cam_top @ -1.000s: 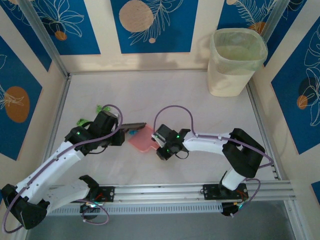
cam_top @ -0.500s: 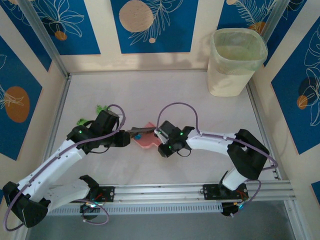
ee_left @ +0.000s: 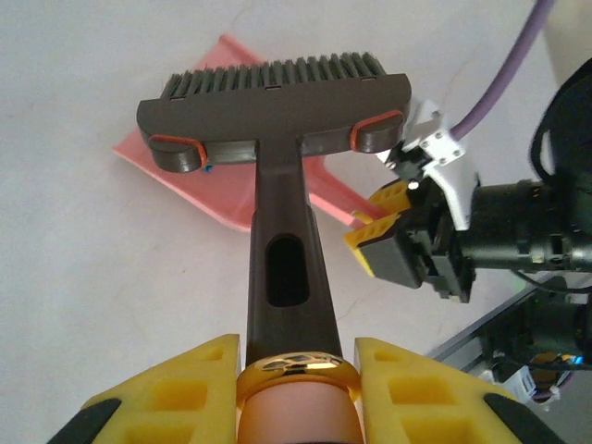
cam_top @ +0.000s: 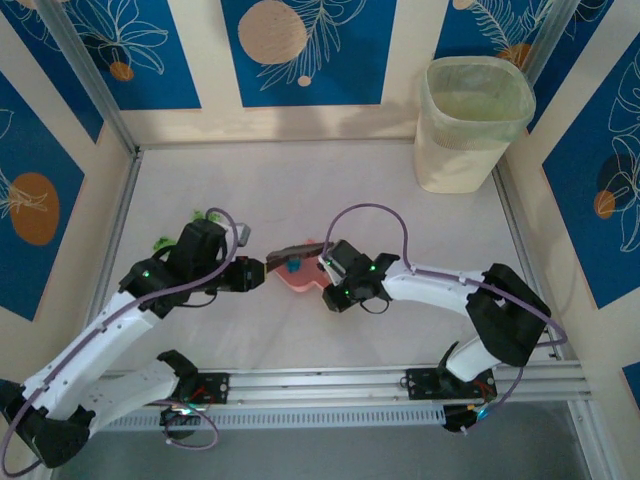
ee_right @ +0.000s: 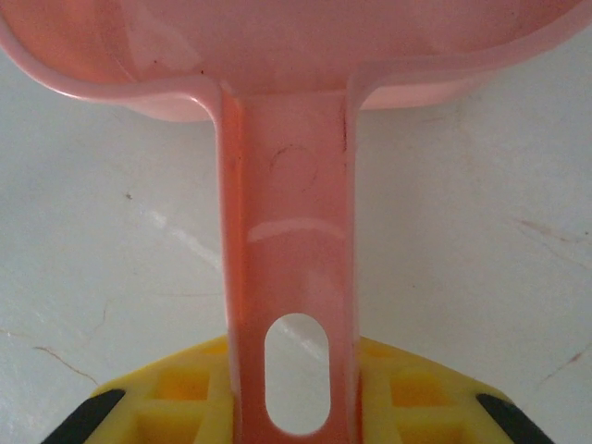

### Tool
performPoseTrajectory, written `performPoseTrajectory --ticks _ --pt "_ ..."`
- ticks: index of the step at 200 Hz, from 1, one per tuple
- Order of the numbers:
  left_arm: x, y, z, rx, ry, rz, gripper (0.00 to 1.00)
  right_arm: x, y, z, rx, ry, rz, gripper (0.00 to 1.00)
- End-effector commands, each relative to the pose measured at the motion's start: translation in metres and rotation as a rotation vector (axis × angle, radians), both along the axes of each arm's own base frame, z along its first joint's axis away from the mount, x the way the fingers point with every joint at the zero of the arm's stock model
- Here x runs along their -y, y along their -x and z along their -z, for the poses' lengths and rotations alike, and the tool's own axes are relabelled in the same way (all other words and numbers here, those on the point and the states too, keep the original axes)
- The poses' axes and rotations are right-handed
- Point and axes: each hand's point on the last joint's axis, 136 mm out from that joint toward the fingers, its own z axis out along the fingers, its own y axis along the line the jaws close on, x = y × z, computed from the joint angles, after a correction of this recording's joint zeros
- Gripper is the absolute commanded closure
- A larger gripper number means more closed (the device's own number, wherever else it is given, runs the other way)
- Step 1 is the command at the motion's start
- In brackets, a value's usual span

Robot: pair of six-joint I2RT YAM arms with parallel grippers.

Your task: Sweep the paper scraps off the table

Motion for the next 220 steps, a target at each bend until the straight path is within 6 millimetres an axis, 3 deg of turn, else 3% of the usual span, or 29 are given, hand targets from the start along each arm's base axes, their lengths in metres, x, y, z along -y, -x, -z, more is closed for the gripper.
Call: performPoseTrajectory --ticks 1,90,135,181,220 --pt "-0.007 -0.014 -0.015 0.085 0.046 -0.080 1.00 0.000 -0.004 -0.014 0.041 -0.052 0.025 1.00" --pt "-0.057 -0.035 -0.014 0.306 0.009 -0.345 1.00 0.021 -0.017 -0.045 0.111 -0.210 0.141 1.00" --pt "-0.055 -0.042 0.006 0.369 0.057 -0.357 1.00 0.050 -0.029 -0.066 0.116 -0.242 0.296 1.00" --pt "-0.034 -0.052 0.042 0.359 0.086 -0.297 1.00 0.072 -0.041 -0.107 0.094 -0.247 0.428 1.00" --pt "-0.020 -0.052 0.063 0.310 0.089 -0.245 1.00 0.091 -0.071 -0.152 0.128 -0.226 0.528 1.00"
